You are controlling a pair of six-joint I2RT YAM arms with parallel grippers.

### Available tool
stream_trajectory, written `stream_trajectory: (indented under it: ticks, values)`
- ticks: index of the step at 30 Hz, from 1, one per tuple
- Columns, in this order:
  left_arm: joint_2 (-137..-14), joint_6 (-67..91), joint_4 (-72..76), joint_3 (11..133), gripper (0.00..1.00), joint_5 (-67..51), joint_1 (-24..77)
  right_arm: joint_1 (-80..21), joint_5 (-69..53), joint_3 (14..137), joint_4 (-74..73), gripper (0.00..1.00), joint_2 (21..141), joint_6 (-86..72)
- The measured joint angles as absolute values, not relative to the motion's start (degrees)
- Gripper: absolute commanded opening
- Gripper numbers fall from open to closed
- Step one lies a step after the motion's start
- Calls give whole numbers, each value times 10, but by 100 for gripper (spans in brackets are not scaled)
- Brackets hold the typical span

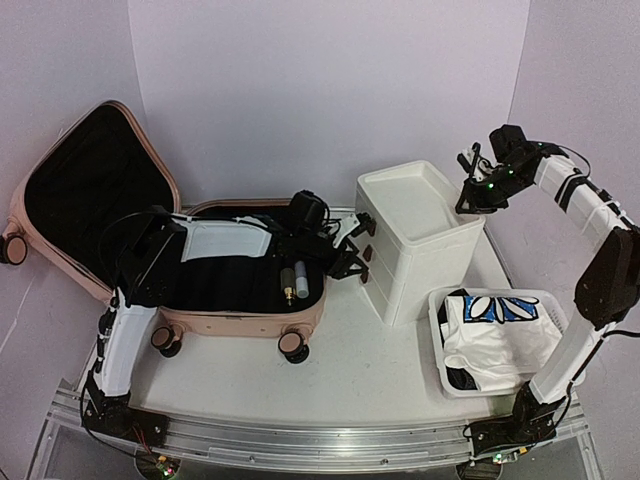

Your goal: Open, take out, and arrange the luggage

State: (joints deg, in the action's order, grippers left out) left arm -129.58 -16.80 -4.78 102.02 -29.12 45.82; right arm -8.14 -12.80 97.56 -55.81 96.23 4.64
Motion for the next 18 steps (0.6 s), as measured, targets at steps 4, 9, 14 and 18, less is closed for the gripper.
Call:
stream_trajectory:
  ticks: [4,9,14,18]
  values:
    - [-1315,-154,-28,1028,55,-265,470,-81,-129,976,-559,0,962,45]
    - [-1316,-135,1,1030,46,-251,476,-81,-130,976,-559,0,962,45]
    - [-1316,-128,21,1032,38,-236,477,-81,-130,976,-559,0,962,43]
    - [-1325,-126,23,1039,32,-226,475,-80,-130,976,-559,0,962,40]
